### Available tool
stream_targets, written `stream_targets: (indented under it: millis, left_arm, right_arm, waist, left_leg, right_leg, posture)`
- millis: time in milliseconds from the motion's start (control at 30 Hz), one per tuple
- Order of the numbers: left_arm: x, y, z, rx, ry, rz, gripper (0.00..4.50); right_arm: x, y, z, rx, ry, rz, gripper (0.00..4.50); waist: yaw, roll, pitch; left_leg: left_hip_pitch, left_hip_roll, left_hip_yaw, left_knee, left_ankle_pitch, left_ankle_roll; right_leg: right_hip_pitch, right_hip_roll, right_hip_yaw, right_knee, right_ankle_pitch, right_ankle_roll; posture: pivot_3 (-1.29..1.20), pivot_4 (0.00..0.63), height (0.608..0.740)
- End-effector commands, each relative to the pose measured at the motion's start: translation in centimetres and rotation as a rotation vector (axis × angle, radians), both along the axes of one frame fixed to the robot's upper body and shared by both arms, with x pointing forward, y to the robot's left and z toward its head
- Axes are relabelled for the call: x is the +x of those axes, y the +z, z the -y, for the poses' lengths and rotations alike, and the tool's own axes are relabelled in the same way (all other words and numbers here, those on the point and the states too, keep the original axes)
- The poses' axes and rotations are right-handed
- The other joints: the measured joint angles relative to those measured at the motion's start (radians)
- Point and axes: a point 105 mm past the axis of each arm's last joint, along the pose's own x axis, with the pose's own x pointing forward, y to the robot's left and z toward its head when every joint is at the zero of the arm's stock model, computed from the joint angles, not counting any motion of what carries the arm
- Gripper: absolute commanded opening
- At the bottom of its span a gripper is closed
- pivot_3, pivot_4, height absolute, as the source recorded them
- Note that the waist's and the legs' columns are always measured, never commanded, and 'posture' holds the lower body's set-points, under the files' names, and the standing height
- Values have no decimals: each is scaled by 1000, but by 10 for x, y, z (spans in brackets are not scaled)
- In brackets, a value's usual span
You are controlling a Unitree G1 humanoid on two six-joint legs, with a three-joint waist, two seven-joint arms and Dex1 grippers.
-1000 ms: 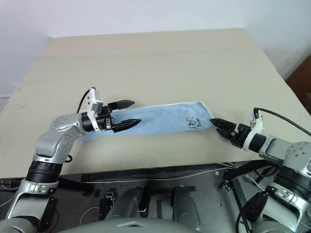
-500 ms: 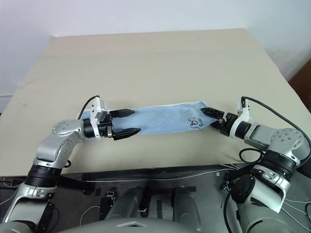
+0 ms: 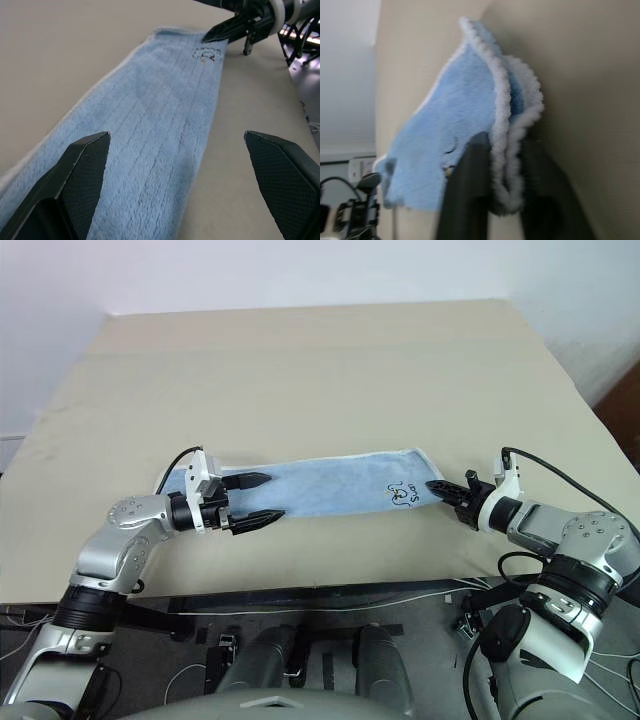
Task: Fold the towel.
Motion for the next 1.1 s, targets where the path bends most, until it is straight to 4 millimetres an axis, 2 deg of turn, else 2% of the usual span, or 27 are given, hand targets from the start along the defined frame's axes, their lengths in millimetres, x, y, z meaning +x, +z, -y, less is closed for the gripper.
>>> stream_targets:
  millis: [33,200,333,433,500,567,667,767,1000,1100]
  left_arm:
    - [4,9,-4,2,13,46,4500]
    - [9,10,-9,-4,48,52,4500]
    - [9,9,-11,-7,56,49,4500]
    - [9,8,-11,-4,61,46,4500]
    - [10,8,-11,-4,65,45,4500]
    - [10,8,-11,-5,65,44,4500]
    - [10,8,-12,1,74,46,4500]
    - [11,8,-13,0,82,46,4500]
    - [7,2,-13,29,94,42,4500]
    - [6,2,-16,34,108,39,4500]
  right_arm:
    - [-9,0,22,-43,-62,-21,30]
    - [-20,3,43,-89,-95,-44,30]
    - [-30,12,68,-146,-150,-35,30]
    - [-39,11,86,-196,-202,-36,30]
    - [-37,23,93,-241,-220,23,30]
    - [-30,45,94,-263,-216,108,30]
    - [-23,80,82,-300,-144,260,30]
    - [-22,100,64,-368,-34,388,30]
    - [-28,91,37,-466,214,433,30]
    - [-30,97,6,-498,358,492,30]
  waist:
    - [3,0,0]
    - [23,0,0]
    - [21,1,0]
    - [22,1,0]
    - [20,1,0]
    - [14,3,0]
    - [9,4,0]
    - [12,4,0]
    - [21,4,1]
    - [16,4,1]
  left_leg:
    - [0,0,0,0,0,0]
    - [0,0,0,-2,-2,3]
    - [-3,-1,0,-2,-4,6]
    - [-3,-1,1,-3,-4,6]
    - [-3,0,1,-3,-4,6]
    - [-3,0,1,-3,-4,6]
    - [-3,0,2,-2,-4,6]
    - [-3,1,1,-3,-4,6]
    - [-3,0,1,-2,-4,6]
    - [-3,0,2,-2,-5,4]
  right_leg:
    - [1,0,0,-1,0,0]
    - [2,0,-1,-7,1,1]
    - [2,-1,-1,-11,1,1]
    - [1,-1,-1,-11,1,1]
    - [1,-1,0,-11,1,1]
    - [1,-1,0,-11,1,2]
    - [1,-1,1,-11,2,3]
    - [1,0,0,-11,2,3]
    - [1,-1,0,-12,2,3]
    - [1,-1,0,-11,2,3]
  posture:
    - [0,150,740]
    - [0,150,740]
    - [0,150,740]
    - [0,150,740]
    - [0,150,740]
    - [0,150,740]
    - [0,150,740]
    - [0,150,740]
    - [0,150,740]
    - [0,150,740]
